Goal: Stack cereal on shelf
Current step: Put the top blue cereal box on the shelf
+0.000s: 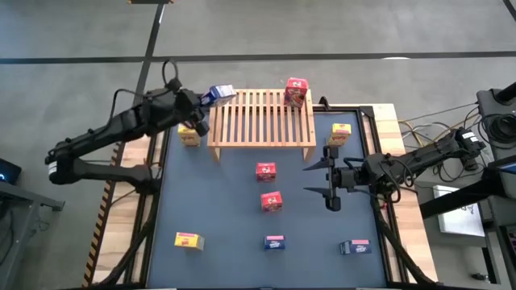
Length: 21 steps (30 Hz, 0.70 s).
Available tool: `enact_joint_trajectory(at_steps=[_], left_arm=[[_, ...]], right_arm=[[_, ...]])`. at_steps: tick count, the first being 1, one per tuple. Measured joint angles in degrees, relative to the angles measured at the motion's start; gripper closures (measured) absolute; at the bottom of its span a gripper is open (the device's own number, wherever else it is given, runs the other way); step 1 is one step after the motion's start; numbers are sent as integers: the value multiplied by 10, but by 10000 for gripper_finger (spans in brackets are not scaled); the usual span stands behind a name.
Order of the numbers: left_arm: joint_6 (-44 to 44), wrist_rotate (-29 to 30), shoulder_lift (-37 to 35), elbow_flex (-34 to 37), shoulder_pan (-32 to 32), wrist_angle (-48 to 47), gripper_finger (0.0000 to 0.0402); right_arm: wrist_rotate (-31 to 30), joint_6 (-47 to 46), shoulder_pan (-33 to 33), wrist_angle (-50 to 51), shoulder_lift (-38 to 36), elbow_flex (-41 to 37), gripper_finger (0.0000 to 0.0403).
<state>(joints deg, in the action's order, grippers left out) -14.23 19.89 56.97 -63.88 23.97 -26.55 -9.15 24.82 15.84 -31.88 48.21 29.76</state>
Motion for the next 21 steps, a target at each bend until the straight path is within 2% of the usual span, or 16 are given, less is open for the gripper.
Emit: enact_joint_trajectory(at_steps=[3, 7, 16, 21], left_arm=[[0, -55, 18, 1, 47, -25, 289], [-24, -135, 38, 1, 92, -3, 289], [-75, -154, 101, -13, 163, 3, 289], [-79, -213, 144, -56, 178, -50, 289]], right_arm=[[0, 12, -2, -1, 0, 0, 165], [0, 14, -24, -1, 0, 0, 165], [0, -18, -80, 3, 0, 0, 165], [1, -17, -88, 3, 0, 0, 165]])
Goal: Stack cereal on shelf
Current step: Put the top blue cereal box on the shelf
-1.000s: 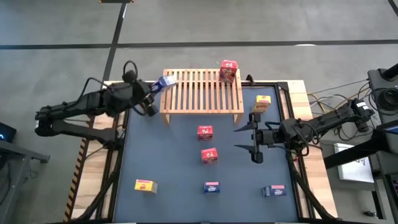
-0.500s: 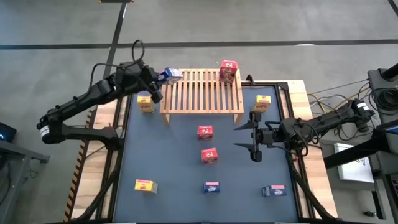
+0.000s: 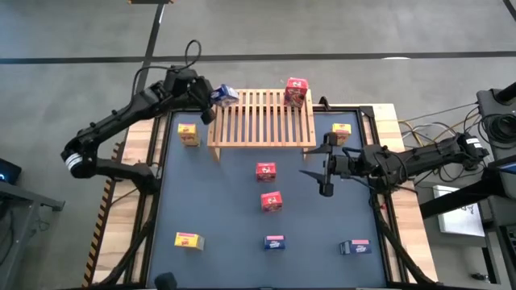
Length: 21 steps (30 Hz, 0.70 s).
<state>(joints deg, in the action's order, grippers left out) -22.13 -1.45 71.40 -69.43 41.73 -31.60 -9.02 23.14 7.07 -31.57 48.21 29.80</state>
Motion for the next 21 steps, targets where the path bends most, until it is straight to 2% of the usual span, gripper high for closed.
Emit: enact_joint_trajectory(at_steps=[8, 16, 21], left_arm=[[-22, 21, 83, -180, 3, -183, 289], [-42, -49, 206, -363, 9, -324, 289], [-48, -53, 291, -466, 11, -424, 282]], right_arm=[[0, 10, 0, 4, 0, 3, 165], [0, 14, 0, 30, 0, 16, 165], [0, 9, 0, 44, 0, 16, 165]])
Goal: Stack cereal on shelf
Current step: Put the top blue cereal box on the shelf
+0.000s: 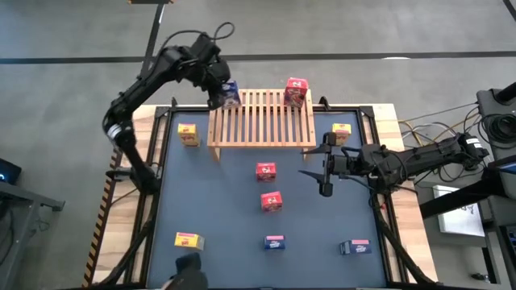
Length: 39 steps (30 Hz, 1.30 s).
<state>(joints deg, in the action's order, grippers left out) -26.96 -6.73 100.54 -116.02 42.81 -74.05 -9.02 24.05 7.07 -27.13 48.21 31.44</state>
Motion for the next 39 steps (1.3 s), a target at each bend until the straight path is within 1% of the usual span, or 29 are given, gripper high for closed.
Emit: enact_joint_trajectory(at_steps=[7, 12, 19, 23, 30, 33, 39], left_arm=[[0, 1, 93, -134, 2, -84, 234], [3, 3, 134, -191, 2, -128, 200], [-4, 17, 124, -173, 5, -126, 173], [-6, 16, 103, -175, 5, -96, 169], [-6, 14, 60, -175, 6, -91, 168], [-4, 4, 37, -175, 7, -88, 168], [9, -53, -14, -164, 12, -68, 168]], right_arm=[[0, -5, 0, 5, 0, 0, 165], [0, -6, 0, 16, 0, 0, 165], [0, -10, 0, 22, 0, 0, 165], [0, -10, 0, 23, 0, 0, 165], [0, -11, 0, 24, 0, 0, 165], [0, -11, 0, 24, 0, 0, 165], [0, -15, 0, 24, 0, 0, 165]])
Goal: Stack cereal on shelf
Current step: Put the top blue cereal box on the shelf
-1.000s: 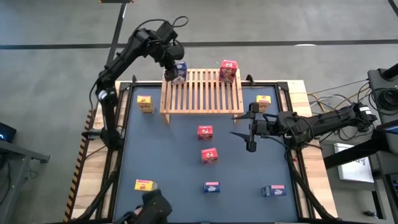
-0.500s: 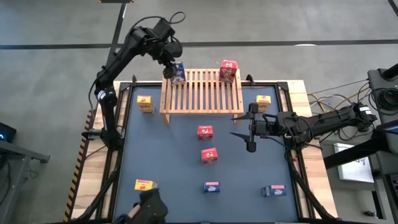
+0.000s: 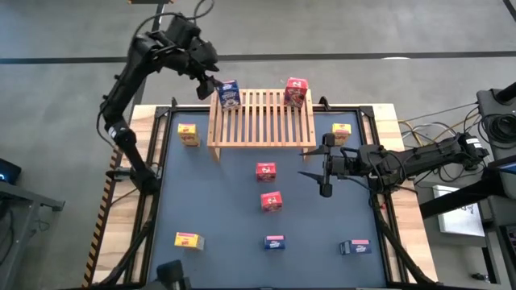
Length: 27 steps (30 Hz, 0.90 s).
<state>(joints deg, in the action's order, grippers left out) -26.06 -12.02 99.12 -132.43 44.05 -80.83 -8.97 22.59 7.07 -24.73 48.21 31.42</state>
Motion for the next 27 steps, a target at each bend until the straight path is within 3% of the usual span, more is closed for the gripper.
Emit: enact_joint_trajectory(at_steps=[5, 9, 14, 19, 22, 27], left_arm=[[8, -25, -70, 100, 3, 75, 168], [17, -26, -157, 258, 10, 190, 168], [43, -25, -276, 478, 19, 400, 168], [68, -21, -363, 651, 26, 589, 168], [85, -20, -393, 728, 29, 675, 164], [115, -20, -403, 801, 35, 720, 129]], right_arm=[[0, -2, 0, 0, 0, 0, 165], [0, -2, 0, 0, 0, 0, 165], [1, -2, 0, 0, 0, 0, 165], [3, -1, 0, 0, 0, 0, 165], [5, -1, 0, 0, 0, 0, 165], [5, -5, 0, 1, 0, 0, 165]])
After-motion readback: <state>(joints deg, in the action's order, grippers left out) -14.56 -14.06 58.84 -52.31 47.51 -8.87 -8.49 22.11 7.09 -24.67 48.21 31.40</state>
